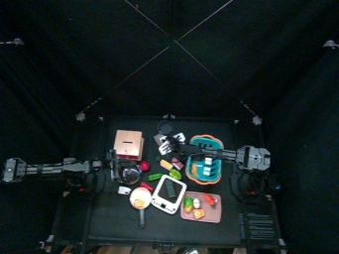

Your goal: Grab cleaver

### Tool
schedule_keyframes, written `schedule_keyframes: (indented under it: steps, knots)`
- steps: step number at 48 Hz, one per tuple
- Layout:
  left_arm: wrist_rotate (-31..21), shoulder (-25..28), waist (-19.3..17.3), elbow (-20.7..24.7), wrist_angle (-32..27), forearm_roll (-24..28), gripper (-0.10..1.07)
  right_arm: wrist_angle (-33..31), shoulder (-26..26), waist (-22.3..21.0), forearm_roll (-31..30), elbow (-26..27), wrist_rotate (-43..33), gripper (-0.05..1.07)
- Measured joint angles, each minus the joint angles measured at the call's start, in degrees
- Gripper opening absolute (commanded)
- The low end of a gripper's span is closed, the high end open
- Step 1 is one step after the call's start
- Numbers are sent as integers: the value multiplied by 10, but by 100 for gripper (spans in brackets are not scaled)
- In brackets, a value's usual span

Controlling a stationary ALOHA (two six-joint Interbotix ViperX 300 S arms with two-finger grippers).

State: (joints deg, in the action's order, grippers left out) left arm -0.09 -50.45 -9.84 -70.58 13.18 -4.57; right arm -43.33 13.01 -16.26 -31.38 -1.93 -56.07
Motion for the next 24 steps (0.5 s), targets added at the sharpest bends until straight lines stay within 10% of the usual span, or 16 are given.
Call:
schedule_keyframes:
  steps: [24]
  knots:
    - [1, 0, 0, 0, -4, -1, 25, -11, 0, 1, -2, 5, 0, 43]
